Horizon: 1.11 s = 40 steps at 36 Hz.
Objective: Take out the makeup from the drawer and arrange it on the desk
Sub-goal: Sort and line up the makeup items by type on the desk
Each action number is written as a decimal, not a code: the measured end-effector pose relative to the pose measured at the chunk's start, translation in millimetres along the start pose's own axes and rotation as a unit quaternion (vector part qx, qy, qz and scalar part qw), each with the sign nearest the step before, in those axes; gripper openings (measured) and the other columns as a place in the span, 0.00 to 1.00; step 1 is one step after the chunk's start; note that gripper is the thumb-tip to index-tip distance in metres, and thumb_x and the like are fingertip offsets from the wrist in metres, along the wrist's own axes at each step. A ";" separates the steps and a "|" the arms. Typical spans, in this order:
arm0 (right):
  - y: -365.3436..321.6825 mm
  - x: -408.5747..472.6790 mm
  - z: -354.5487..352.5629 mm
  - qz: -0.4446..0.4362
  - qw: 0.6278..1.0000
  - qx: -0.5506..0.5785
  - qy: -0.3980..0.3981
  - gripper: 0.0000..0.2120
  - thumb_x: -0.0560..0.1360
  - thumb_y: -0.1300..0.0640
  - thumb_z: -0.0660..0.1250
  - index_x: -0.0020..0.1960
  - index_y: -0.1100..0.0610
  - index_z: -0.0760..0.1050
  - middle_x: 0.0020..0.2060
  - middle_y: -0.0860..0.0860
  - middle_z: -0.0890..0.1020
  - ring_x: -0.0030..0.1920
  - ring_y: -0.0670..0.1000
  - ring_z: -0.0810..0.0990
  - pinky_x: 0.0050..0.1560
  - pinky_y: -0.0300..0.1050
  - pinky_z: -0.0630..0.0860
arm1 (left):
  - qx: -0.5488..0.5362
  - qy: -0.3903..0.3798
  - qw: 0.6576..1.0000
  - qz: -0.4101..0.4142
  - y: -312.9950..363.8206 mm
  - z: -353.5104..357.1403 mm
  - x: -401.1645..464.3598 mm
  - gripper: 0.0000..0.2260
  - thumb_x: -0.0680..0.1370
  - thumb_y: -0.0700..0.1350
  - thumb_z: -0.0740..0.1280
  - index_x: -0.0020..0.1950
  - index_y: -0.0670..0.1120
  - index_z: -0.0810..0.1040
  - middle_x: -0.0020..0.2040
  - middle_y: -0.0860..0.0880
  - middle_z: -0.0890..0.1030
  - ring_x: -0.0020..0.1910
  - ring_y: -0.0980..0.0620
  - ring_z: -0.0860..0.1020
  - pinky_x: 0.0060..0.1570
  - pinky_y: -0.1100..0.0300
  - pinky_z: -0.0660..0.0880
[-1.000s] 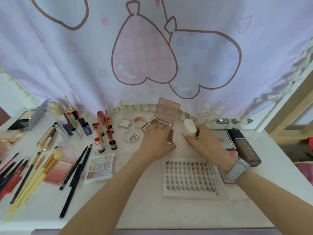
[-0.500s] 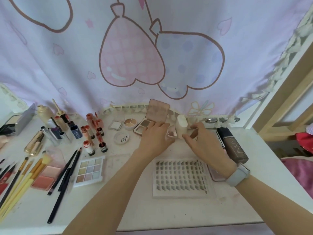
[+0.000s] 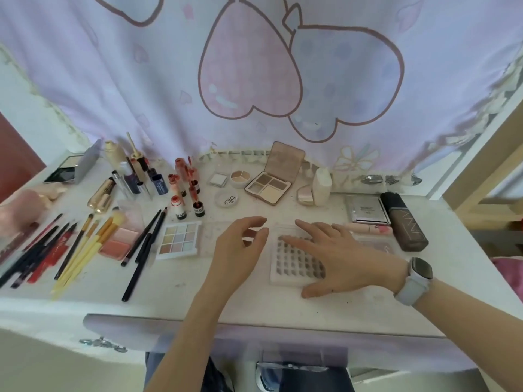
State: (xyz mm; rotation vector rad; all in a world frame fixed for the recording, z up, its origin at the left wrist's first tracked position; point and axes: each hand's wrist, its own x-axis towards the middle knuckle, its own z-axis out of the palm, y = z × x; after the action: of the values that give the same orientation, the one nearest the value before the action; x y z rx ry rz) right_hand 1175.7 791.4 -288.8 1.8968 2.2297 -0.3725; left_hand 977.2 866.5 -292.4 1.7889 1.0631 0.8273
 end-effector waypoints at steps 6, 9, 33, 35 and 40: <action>-10.3 2.1 -6.0 -0.005 0.998 0.047 0.044 0.46 0.65 0.28 0.61 0.74 0.38 0.41 0.75 0.46 0.47 0.72 0.52 0.49 0.69 0.55 0.51 | -0.080 -0.005 0.994 -0.072 -0.9 -2.6 -15.8 0.09 0.77 0.49 0.65 0.57 0.57 0.75 0.57 0.60 0.78 0.52 0.61 0.78 0.54 0.61 0.75; -20.3 0.0 -12.9 0.009 0.984 0.138 0.110 0.48 0.61 0.25 0.58 0.73 0.37 0.41 0.74 0.43 0.48 0.72 0.49 0.50 0.69 0.52 0.51 | -0.195 -0.037 0.974 -0.113 0.4 -5.6 -25.7 0.15 0.74 0.56 0.67 0.60 0.57 0.74 0.60 0.56 0.77 0.54 0.61 0.78 0.50 0.63 0.77; -55.0 -20.5 2.1 0.132 0.564 0.783 0.226 0.10 0.76 0.58 0.65 0.56 0.58 0.73 0.42 0.52 0.85 0.43 0.52 0.84 0.44 0.49 0.81 | -0.363 -0.008 0.926 -0.105 9.6 -7.3 -59.9 0.27 0.68 0.51 0.70 0.66 0.56 0.69 0.56 0.52 0.82 0.52 0.51 0.81 0.45 0.57 0.78; -59.6 -27.9 7.5 0.103 0.539 0.810 0.205 0.10 0.77 0.58 0.62 0.57 0.57 0.74 0.44 0.52 0.85 0.44 0.51 0.84 0.39 0.44 0.81 | -0.359 -0.005 0.928 -0.103 9.1 -7.6 -70.2 0.23 0.69 0.50 0.69 0.64 0.55 0.72 0.55 0.52 0.82 0.50 0.51 0.82 0.41 0.61 0.78; -63.3 -48.3 16.9 0.035 0.565 0.796 0.216 0.14 0.79 0.59 0.58 0.63 0.51 0.72 0.43 0.52 0.84 0.35 0.50 0.81 0.34 0.43 0.79 | -0.438 0.027 0.883 -0.169 5.5 -15.6 -90.8 0.13 0.76 0.41 0.66 0.60 0.48 0.78 0.52 0.46 0.84 0.47 0.49 0.83 0.37 0.60 0.79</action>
State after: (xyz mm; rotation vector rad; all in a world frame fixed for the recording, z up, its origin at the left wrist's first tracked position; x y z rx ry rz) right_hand 1120.9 731.4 -285.9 2.7725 1.8220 -2.9833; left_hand 928.1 788.4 -290.8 0.7934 0.7991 0.9337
